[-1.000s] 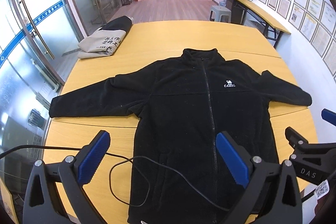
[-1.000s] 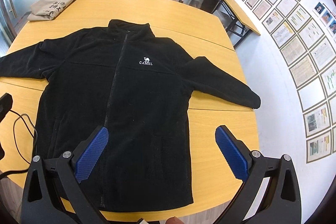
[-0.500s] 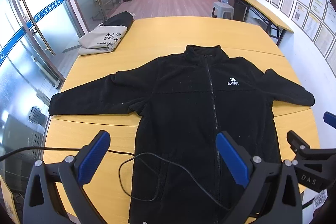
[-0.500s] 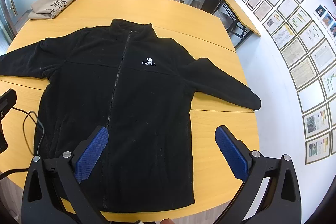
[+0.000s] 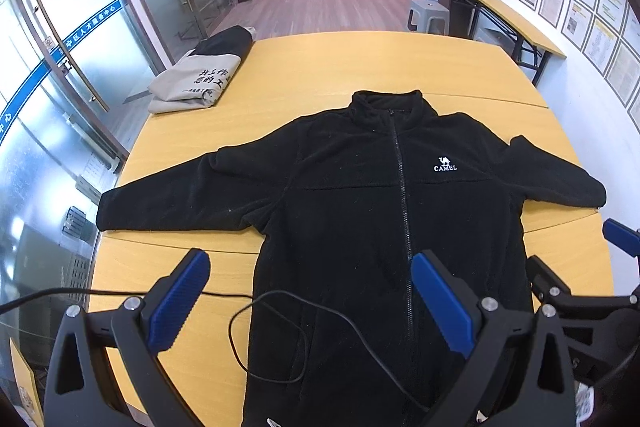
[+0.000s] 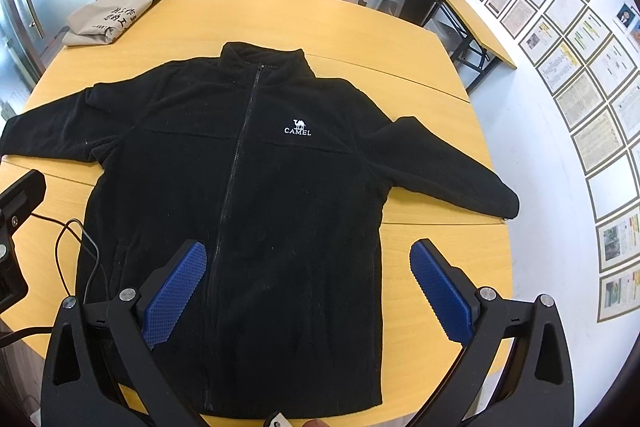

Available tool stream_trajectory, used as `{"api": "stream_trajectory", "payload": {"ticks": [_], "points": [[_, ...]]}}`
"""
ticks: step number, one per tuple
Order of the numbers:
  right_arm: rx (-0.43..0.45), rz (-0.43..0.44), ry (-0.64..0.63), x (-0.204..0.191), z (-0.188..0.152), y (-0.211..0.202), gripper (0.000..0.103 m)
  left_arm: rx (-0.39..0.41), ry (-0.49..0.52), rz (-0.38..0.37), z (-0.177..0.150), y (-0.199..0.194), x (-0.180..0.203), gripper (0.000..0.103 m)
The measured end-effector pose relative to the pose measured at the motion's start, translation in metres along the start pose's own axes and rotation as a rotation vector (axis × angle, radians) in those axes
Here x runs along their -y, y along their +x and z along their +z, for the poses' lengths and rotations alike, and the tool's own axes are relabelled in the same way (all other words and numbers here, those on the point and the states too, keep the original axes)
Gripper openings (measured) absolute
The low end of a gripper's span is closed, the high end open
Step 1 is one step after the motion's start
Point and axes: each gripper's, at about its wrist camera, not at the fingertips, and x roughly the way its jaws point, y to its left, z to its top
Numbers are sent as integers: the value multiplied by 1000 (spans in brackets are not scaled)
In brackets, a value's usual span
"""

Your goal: Fold clothes

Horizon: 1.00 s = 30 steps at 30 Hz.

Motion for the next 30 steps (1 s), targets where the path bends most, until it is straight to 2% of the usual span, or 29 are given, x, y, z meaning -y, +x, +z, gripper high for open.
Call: {"api": "stream_trajectory", "payload": {"ticks": [5,13,18,30], "points": [[-15,6,16,7,6,12,103,-8,19,4,6,8,7,103],[-26,8,-12,12,13,26,103,-36,-7,1,12,20,10,103],[-11,7,-18,14,15,24,103,-30,-14,7,13,21,9,103],[5,2,-20,8,8,17,103,-36,-12,-35,3,20,6,103]]}}
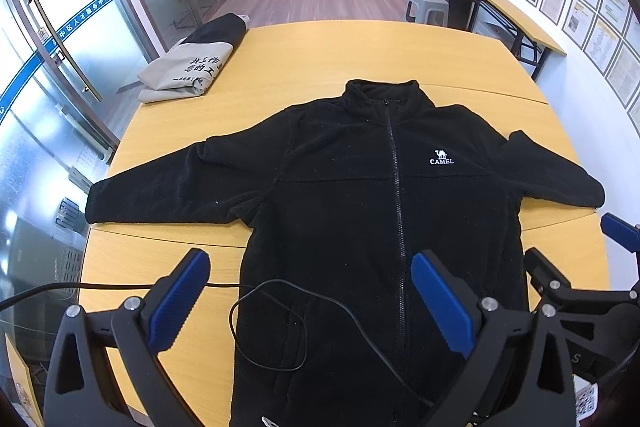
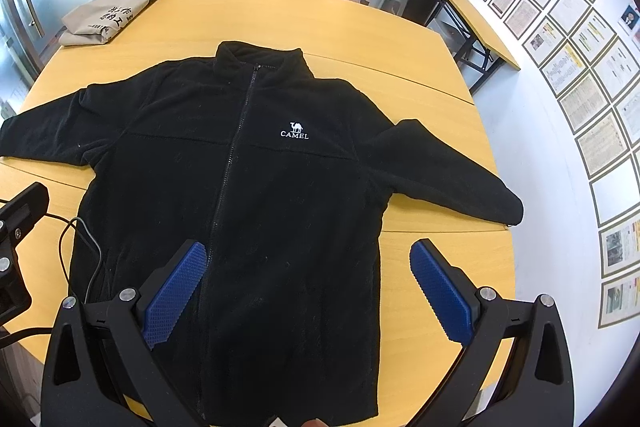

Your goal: Fold clothes

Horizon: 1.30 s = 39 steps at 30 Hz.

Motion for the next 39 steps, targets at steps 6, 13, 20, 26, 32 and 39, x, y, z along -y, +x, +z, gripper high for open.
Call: {"api": "stream_trajectory", "payload": {"ticks": [6,13,20,26,32,39], "points": [[32,21,17,5,-4,-2,103,8,15,-56,-3,4,5,103],[101,117,124,42,-9,14,103,19,33,-217,-3,29,21,103],[197,249,436,184,-42,82,103,-52,57,-279,7,109,65,103],[192,178,664,327,-85,161,103,-47,124,-304,35,178,138,103],[201,150,772,430,-98,235,103,-31,256,-353,77,236,234,103],[127,79,834,503,-100,304,85,-6,414,-453,104,274,333,103]]}}
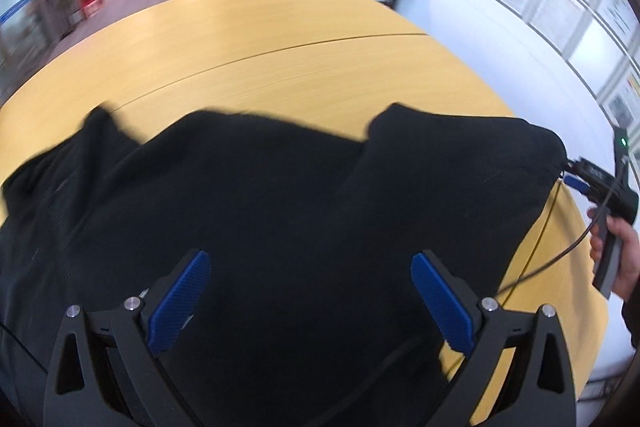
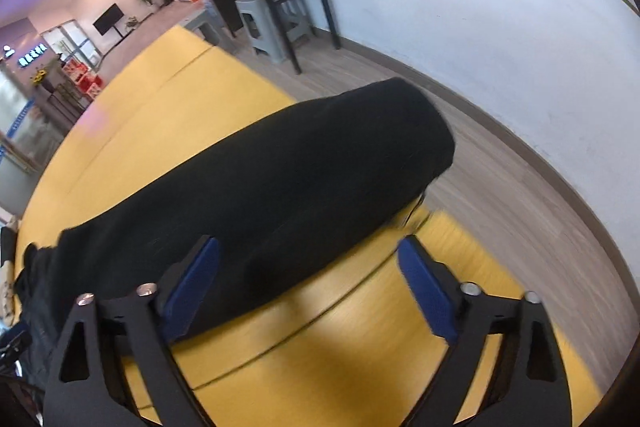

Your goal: Fold clothes

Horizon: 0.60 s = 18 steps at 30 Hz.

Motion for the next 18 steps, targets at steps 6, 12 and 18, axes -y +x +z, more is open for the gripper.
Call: {"api": "stream_trajectory", "payload": {"ticks": [6,12,18], "points": [[42,-81,0,17,18,22,72,-15,62,-22,21,43,22,103],[76,-85,79,41,17,11,11,-46,94,-17,24,67,35,103],[179,-11,142,45,0,-54,10,-42,150,19,20,82,49,103]]}}
